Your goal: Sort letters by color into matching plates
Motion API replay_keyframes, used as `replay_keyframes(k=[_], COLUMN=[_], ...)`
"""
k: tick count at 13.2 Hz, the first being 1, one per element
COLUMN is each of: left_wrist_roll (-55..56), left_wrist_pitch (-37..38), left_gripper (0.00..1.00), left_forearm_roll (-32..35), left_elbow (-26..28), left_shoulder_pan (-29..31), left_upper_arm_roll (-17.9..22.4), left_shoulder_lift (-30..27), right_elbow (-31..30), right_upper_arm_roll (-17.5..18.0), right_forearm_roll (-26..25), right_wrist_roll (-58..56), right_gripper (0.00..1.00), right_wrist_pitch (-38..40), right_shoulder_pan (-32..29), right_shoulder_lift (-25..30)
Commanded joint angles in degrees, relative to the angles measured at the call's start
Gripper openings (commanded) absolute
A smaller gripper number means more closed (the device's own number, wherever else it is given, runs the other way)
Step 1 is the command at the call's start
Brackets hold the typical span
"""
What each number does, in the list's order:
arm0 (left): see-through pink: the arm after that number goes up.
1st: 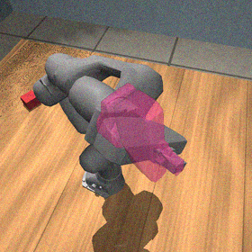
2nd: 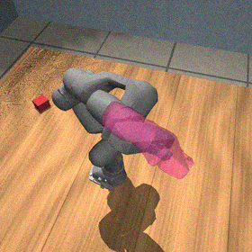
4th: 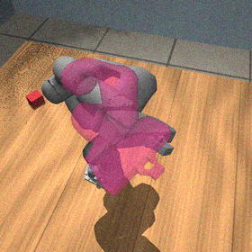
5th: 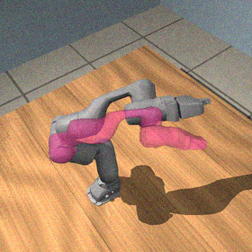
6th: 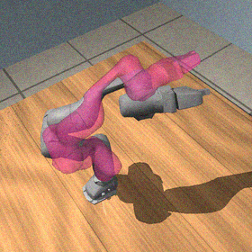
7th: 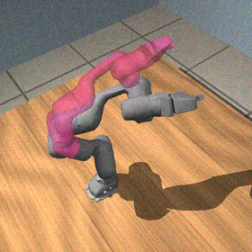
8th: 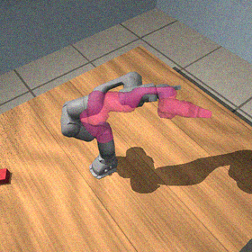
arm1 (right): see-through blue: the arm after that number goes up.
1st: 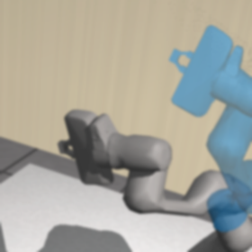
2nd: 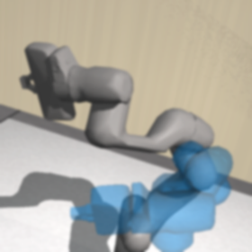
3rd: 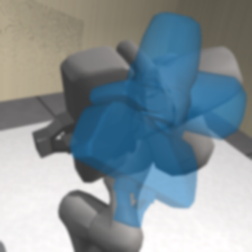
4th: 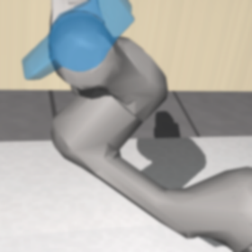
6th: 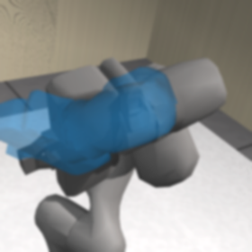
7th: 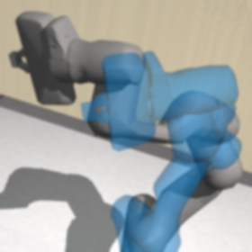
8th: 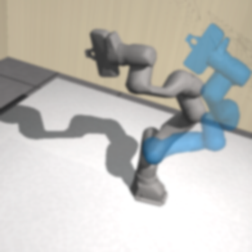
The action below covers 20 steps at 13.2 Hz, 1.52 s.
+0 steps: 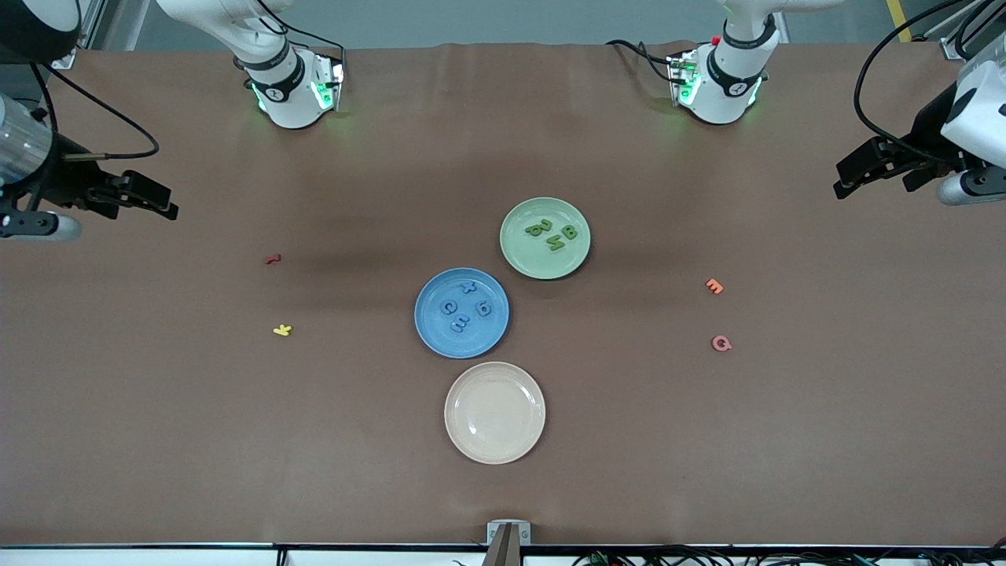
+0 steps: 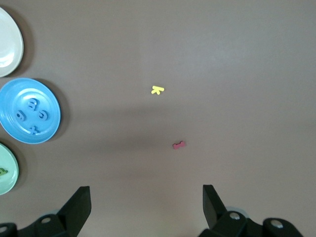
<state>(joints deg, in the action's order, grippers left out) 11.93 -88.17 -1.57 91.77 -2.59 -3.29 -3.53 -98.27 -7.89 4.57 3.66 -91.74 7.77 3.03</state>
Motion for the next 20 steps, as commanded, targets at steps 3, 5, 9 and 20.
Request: replay_keyframes(k=[3,5,9,20], left_wrist_roll=[0.72,0.63,0.90,0.11], left_wrist_pitch=[0.37,0.54,0.98,3.09], left_gripper=[1.00,1.00,1.00,1.00], left_forearm_roll=[-0.19,-0.27,-0.28,4.47], left_elbow=[-0.10,0.25,0.43,0.34], left_shoulder_pan=[-0.75,-1.01,-1.01,-0.40], left_upper_arm_roll=[-0.14,-0.31,-1.01,-2.60], left_shoulder_lift=[-0.51,-0.60,-0.69,-1.92], right_elbow=[3.87,4.66,7.30,8.27], right_upper_arm_roll=[1.04,1.21,0.95,0.95], right_forearm_roll=[-2.54,-3.86,-3.86,-3.86], right_wrist_roll=[-0.50,-0.15,-0.32,-0.50], right_gripper=[1.00,1.00,1.00,1.00], right_wrist_pitch=[0.16,-0.36,-0.54,-0.63], right_shoulder_pan=[-0.57,-0.21,-2.05,-3.11], right_shoulder_lift=[-0.30,-0.30,-0.83,-0.92])
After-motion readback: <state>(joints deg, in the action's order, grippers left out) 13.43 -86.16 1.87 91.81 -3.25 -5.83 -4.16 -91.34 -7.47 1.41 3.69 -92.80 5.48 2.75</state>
